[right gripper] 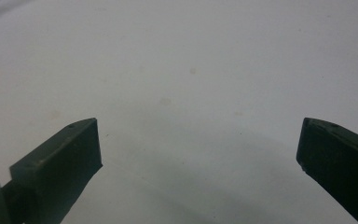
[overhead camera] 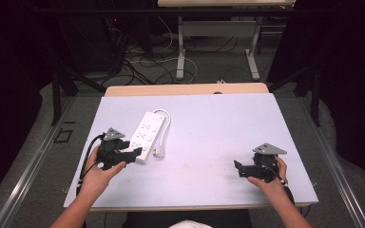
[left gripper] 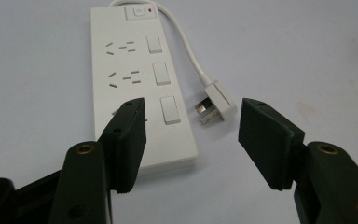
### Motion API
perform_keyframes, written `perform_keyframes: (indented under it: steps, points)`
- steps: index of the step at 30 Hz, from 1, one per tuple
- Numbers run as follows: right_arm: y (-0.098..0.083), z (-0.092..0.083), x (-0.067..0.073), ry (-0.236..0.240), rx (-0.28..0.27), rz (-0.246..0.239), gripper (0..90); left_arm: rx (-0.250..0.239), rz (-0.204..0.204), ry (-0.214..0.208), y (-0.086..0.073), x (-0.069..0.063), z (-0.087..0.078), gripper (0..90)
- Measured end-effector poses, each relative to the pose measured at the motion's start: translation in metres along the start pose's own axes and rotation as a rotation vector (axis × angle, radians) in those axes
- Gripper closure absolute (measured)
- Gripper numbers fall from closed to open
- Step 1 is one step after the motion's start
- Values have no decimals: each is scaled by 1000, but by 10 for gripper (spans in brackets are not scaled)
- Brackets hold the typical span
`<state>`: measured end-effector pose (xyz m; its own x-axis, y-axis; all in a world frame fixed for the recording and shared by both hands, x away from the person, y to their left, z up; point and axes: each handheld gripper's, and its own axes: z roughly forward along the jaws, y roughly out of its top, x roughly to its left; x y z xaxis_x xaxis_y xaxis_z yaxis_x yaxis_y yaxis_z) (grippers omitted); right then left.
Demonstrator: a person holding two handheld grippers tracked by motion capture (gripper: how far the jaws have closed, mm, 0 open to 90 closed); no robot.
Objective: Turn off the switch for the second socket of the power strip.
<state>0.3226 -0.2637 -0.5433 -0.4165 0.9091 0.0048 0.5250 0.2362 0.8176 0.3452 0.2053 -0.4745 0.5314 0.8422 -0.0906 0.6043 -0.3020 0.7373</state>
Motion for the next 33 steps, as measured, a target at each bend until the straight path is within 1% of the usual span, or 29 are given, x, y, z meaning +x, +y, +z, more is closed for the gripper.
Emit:
perform_keyframes:
  steps: [1, 2, 3, 6, 7, 8, 11, 16, 17, 18, 22, 24, 25, 27, 29, 30, 32, 33]
  points:
    - [0, 0, 0, 0, 0, 0, 0, 7, -5, 1, 2, 0, 0, 416]
    - [0, 0, 0, 2, 0, 0, 0, 3, -6, 6, 3, 1, 0, 415]
    - [0, 0, 0, 1, 0, -1, 0, 7, -1, 8, 5, 2, 0, 415]
    - [0, 0, 0, 2, -1, 0, 0, 4, -11, 8, 10, 3, 1, 413]
    - [0, 0, 0, 3, -1, 0, 0, 11, -11, 8, 12, 3, 1, 411]
    - [0, 0, 0, 4, -1, 0, 0, 5, -13, 8, 13, 4, 1, 411]
    - [0, 0, 0, 7, -1, -2, 0, 12, -21, 6, 18, 5, 2, 411]
    - [0, 1, 1, 13, 1, 2, 0, 9, -24, 8, 26, 7, 3, 409]
    - [0, 1, 0, 14, 1, -1, 0, 11, -35, 5, 28, 7, 4, 408]
    - [0, 0, 0, 11, 3, -4, 0, 6, -27, 8, 30, 8, 4, 408]
    - [0, 1, 0, 15, 4, -10, 0, 10, -39, 2, 38, 8, 5, 408]
    - [0, 2, 1, 14, 5, -5, 0, 14, -36, -1, 41, 8, 5, 409]
    - [0, 2, 0, 16, 4, -9, 0, 11, -44, -3, 43, 8, 6, 409]
    - [-1, 2, 0, 15, 5, -9, 0, 14, -35, -9, 46, 8, 8, 409]
    - [-1, 2, 1, 15, 5, -10, 0, 20, -41, -8, 49, 7, 9, 410]
    - [-1, 2, 1, 14, 5, -10, 0, 16, -36, -9, 51, 7, 10, 411]
    - [0, 2, 1, 14, 4, -8, 0, 22, -42, -9, 54, 7, 11, 412]
    - [-1, 2, 1, 14, 4, -7, 0, 18, -38, -11, 55, 8, 12, 414]
